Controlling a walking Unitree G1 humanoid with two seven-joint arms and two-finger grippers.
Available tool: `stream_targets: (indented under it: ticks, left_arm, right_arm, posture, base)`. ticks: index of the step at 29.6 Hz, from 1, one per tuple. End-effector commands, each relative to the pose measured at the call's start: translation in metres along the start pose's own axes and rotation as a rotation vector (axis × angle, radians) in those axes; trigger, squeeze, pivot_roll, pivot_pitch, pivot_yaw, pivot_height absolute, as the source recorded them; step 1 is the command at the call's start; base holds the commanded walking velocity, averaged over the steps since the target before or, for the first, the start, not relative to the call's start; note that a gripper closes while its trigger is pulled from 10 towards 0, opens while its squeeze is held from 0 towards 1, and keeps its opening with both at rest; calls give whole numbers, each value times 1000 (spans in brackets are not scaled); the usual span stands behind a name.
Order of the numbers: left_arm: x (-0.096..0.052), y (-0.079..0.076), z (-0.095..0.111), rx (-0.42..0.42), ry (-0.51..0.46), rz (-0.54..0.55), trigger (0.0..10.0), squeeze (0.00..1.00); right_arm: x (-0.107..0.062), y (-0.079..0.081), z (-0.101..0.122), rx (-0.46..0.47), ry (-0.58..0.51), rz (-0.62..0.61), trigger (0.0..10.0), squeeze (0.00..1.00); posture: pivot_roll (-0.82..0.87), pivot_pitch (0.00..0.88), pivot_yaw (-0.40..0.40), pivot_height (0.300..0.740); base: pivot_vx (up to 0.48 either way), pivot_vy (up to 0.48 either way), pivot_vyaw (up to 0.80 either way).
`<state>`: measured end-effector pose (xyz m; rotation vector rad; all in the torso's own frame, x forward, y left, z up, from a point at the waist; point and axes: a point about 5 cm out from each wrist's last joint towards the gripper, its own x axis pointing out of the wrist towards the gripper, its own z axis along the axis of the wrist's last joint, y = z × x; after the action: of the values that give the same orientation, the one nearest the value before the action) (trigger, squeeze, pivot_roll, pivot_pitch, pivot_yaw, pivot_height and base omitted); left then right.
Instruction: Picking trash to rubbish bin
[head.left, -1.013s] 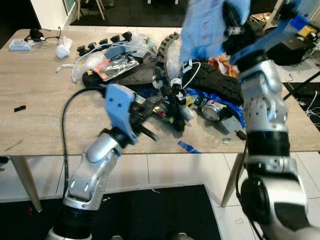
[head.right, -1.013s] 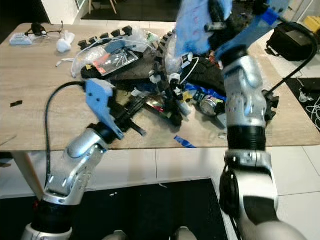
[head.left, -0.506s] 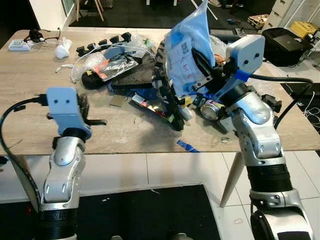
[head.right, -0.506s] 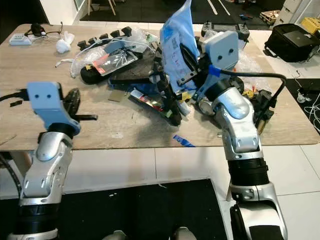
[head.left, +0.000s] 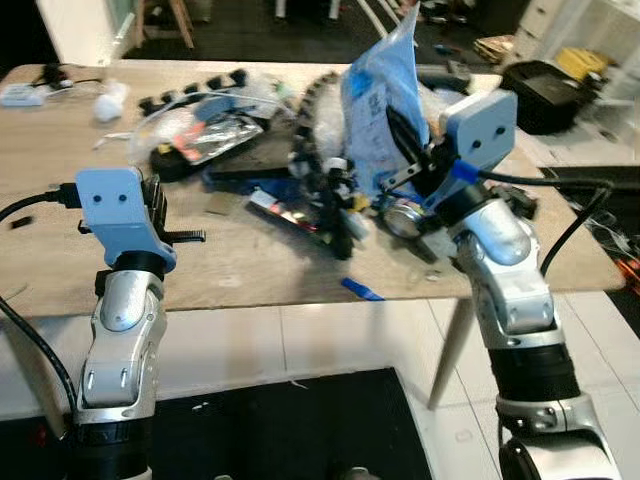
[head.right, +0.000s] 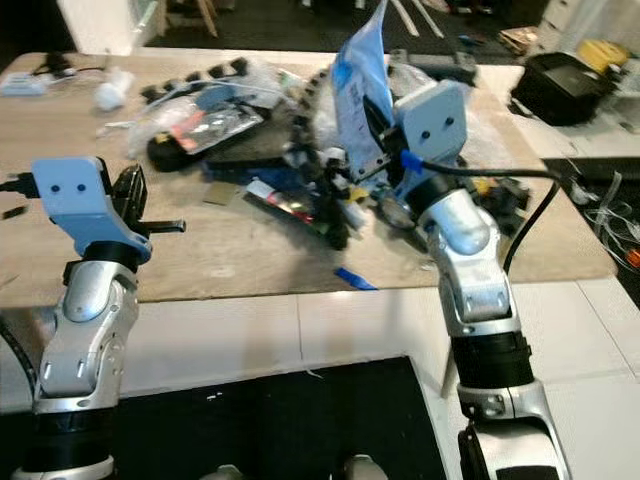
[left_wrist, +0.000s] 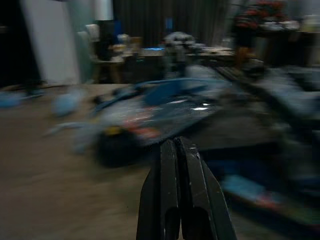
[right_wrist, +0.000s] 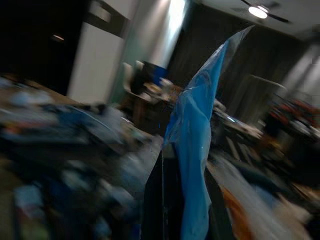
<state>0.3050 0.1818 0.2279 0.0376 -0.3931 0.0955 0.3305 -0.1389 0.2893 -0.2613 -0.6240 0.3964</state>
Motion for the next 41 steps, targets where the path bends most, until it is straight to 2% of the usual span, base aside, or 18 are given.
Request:
stream_targets:
  ticks: [1,7,20,41]
  left_arm:
    - [-2,-8,4,4,-22,-29,10000,0]
    - [-4,-13,3,8,-20,-50,10000,0]
    - [-2,-16,3,14,-15,-46,10000,0]
    - [1,-13,0,30,-7,-48,10000,0]
  right_arm:
    - [-2,-1,5,-4,-18,-20,10000,0]
    - [-6,-3,0,31,-2,-56,10000,0]
    - [-4,-10,3,29,-10,-76,10000,0]
    - [-3,-10,-1,60,-2,-97,10000,0]
  posture:
    - [4,151,-57,740]
    - [5,149,-56,740]
    - [5,154,-60,740]
    - [4,155,-59,740]
  base:
    - [0,0,-700]
    - [0,0,-726]
    - [0,0,-796]
    - [0,0,-800]
